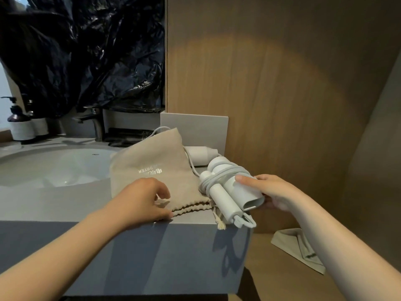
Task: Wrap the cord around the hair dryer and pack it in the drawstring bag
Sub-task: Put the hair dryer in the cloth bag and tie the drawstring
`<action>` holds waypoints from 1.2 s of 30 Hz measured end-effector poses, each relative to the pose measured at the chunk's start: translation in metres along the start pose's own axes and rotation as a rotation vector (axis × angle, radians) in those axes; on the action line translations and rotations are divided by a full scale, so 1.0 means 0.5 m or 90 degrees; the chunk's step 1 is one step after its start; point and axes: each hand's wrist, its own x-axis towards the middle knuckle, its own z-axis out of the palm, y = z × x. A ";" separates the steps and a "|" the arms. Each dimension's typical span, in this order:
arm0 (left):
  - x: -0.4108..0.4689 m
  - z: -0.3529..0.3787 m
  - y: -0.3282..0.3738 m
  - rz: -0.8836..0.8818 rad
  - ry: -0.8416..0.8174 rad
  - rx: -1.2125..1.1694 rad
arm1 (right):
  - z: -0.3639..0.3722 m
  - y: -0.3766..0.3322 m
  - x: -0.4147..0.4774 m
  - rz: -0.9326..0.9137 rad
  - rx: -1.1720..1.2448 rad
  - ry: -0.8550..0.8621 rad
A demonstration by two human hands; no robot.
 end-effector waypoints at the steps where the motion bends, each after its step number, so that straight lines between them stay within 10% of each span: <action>1: -0.004 -0.001 -0.009 -0.004 -0.005 0.011 | 0.003 -0.003 -0.001 0.003 0.000 0.006; 9: -0.017 0.007 -0.027 -0.064 -0.042 -0.236 | 0.015 0.004 -0.025 0.042 0.085 0.068; 18: -0.001 0.015 -0.001 -0.030 0.242 -0.218 | -0.039 -0.001 -0.143 -0.050 0.103 0.015; 26: 0.028 -0.033 0.072 -0.052 0.283 -0.296 | -0.005 0.008 -0.211 -0.133 0.012 -0.078; 36: -0.009 -0.050 0.098 0.148 0.304 -0.273 | 0.050 -0.025 -0.211 -0.095 -0.021 -0.113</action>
